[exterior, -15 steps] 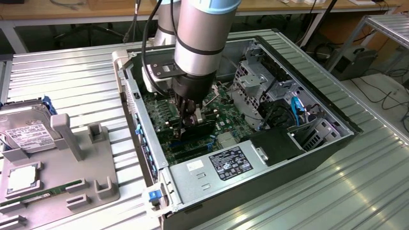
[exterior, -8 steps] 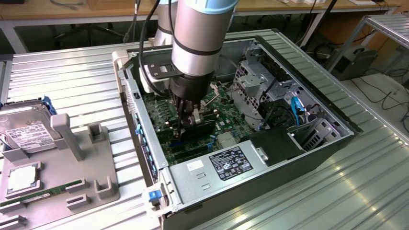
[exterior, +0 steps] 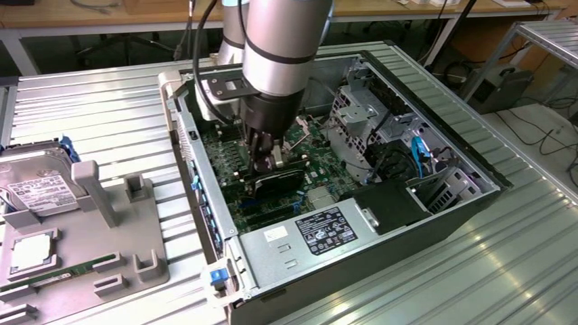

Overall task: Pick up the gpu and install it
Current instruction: 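Press down on the gpu until it lock into place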

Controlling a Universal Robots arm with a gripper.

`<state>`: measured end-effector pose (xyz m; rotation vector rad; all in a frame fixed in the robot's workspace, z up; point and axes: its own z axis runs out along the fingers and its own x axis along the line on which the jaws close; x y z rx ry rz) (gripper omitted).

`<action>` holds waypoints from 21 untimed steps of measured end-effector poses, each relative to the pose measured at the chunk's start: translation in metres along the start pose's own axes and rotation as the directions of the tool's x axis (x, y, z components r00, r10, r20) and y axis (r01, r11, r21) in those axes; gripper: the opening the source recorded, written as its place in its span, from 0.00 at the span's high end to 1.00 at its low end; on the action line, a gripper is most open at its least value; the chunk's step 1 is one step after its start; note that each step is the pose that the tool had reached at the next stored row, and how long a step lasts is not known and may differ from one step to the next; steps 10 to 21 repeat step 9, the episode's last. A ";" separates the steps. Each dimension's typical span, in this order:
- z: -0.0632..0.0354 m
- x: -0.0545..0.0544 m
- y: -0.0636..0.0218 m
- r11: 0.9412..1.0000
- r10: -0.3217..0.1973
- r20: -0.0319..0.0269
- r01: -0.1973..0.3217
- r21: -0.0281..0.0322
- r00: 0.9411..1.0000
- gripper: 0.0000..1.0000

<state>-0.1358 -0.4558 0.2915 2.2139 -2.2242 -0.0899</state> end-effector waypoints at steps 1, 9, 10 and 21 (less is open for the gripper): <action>-0.0032 0.000 0.0001 1.000 0.000 0.000 0.000 0.000 1.000 0.89; -0.0086 0.000 0.0003 1.000 0.000 0.000 0.000 0.000 1.000 0.89; -0.0086 0.000 0.0003 1.000 0.000 0.000 0.000 0.000 1.000 0.89; -0.0086 0.000 0.0003 1.000 0.000 0.000 0.000 0.000 1.000 0.89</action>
